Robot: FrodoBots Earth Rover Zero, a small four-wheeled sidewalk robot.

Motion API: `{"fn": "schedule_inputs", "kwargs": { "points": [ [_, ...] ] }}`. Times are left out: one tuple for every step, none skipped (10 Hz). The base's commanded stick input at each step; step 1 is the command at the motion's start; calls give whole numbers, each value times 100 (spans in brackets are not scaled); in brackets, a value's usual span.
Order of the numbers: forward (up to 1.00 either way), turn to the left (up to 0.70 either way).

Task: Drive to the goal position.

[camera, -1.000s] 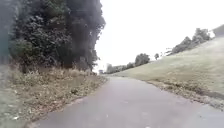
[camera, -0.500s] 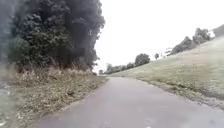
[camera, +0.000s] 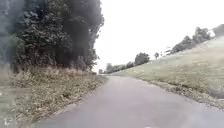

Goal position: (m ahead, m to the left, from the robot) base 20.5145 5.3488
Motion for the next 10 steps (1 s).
{"fn": "schedule_inputs", "kwargs": {
  "points": [
    [45, 0],
    [45, 0],
    [45, 0],
    [45, 0],
    [45, 0],
    [45, 0],
    [45, 0],
    [45, 0],
    [45, 0],
    [45, 0]
  ]
}}
